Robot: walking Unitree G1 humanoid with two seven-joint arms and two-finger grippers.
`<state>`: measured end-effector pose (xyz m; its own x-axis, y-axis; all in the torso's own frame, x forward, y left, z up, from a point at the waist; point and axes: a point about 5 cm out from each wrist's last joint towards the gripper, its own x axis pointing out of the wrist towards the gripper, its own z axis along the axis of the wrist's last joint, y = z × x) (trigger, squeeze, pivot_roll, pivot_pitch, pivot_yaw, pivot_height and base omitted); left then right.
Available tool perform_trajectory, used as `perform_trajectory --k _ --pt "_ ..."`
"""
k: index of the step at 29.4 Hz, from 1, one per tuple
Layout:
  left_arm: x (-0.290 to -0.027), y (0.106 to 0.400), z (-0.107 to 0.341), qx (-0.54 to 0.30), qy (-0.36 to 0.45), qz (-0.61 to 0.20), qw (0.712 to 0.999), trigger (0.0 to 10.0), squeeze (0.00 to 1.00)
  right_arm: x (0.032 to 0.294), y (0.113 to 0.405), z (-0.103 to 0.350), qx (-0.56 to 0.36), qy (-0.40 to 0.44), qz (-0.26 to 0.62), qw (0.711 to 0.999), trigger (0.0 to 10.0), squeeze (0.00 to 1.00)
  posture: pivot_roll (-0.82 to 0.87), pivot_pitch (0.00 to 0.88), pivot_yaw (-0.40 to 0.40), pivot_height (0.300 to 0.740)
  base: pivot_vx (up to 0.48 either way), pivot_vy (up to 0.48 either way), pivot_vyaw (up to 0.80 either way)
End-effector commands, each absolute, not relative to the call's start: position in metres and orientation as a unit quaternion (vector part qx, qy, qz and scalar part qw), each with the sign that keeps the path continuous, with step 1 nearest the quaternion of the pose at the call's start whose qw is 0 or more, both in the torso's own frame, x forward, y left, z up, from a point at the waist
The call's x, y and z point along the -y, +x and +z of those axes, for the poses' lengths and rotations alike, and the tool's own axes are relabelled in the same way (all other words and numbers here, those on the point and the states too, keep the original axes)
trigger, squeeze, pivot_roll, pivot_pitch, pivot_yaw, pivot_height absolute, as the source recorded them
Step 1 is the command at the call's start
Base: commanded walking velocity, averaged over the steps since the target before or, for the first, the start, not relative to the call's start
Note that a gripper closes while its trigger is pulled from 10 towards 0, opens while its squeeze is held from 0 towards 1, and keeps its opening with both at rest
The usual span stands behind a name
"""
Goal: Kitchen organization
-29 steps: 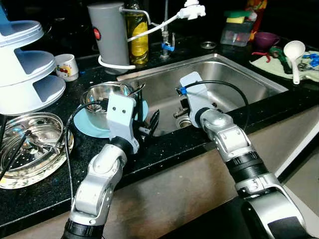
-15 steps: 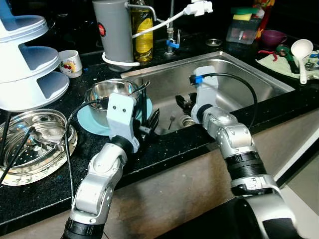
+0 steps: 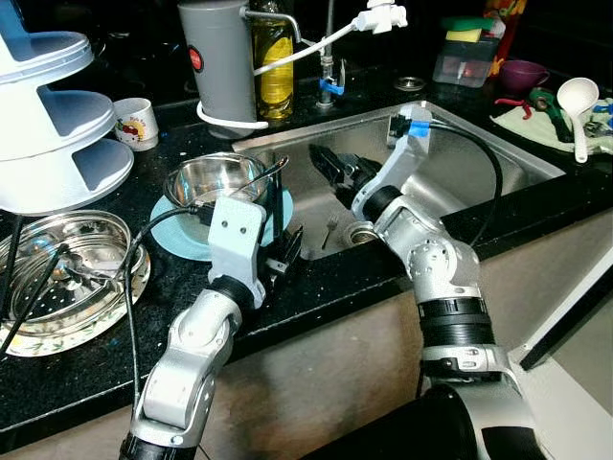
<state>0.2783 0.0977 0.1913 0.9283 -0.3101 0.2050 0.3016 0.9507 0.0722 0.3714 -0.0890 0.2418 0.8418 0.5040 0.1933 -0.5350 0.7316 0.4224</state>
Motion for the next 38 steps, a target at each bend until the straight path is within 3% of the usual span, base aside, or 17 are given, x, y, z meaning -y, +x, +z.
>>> perform_trajectory --k 1,10,23,38 --pt "-0.103 0.277 0.192 0.115 0.035 -0.133 0.984 10.0 0.00 0.082 0.372 0.247 0.043 0.225 0.294 0.928 10.0 0.00 0.00 0.000 0.021 0.740 0.000 0.000 0.00" --pt "-0.115 0.277 0.194 0.122 0.046 -0.093 0.987 10.0 0.00 0.077 0.383 0.257 0.051 0.231 0.280 0.931 10.0 0.00 0.03 0.000 0.005 0.740 0.000 0.000 0.63" --pt "-0.084 0.268 0.199 0.129 0.013 -0.200 0.971 10.0 0.00 0.096 0.391 0.259 0.066 0.225 0.223 0.946 10.0 0.00 0.02 0.000 0.018 0.740 0.000 0.000 0.00" --pt "-0.087 0.269 0.198 0.122 0.021 -0.192 0.973 10.0 0.00 0.095 0.396 0.240 0.001 0.163 0.193 0.967 10.0 0.00 0.02 0.000 0.020 0.740 0.000 0.000 0.00"
